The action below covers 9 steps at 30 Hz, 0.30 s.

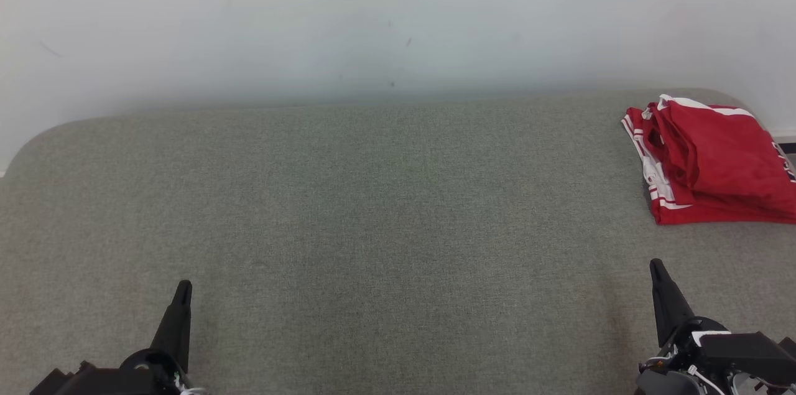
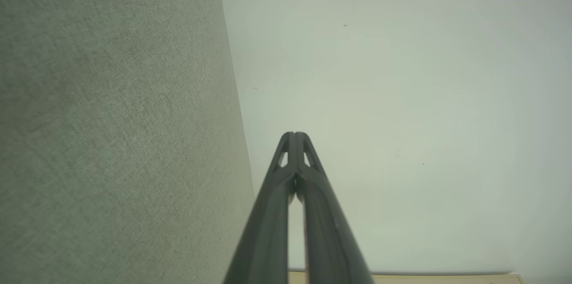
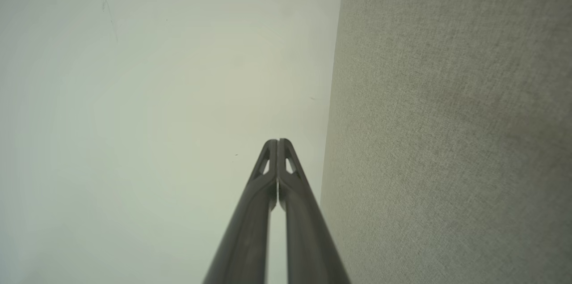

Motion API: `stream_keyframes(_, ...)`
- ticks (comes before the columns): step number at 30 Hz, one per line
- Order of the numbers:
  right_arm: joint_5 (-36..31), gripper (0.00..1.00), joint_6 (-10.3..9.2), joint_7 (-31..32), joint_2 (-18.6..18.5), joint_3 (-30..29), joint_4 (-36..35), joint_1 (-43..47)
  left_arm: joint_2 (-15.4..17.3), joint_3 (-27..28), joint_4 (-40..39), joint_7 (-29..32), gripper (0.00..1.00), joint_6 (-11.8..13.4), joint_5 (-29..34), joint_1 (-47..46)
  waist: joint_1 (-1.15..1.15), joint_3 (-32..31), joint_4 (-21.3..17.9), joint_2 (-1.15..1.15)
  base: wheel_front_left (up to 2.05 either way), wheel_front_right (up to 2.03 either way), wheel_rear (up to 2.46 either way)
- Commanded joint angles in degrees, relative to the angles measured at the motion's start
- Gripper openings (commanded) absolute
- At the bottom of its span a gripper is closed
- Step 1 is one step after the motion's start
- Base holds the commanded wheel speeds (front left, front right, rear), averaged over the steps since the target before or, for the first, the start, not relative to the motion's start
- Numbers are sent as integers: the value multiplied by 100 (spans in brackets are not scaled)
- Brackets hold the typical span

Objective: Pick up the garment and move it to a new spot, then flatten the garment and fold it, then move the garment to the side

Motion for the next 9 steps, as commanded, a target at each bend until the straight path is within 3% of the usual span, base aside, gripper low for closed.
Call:
stream_keyframes(1, -11, 0, -12, 26, 6, -17, 2, -43, 28, 14, 9, 19, 0, -12, -25, -60, 0, 0, 0, 0, 0, 0, 0)
stream_keyframes(9, -15, 0, -12, 21, 10, -22, 3, -44, 28, 14, 8, 19, 0, -12, -24, -60, 0, 0, 0, 0, 0, 0, 0)
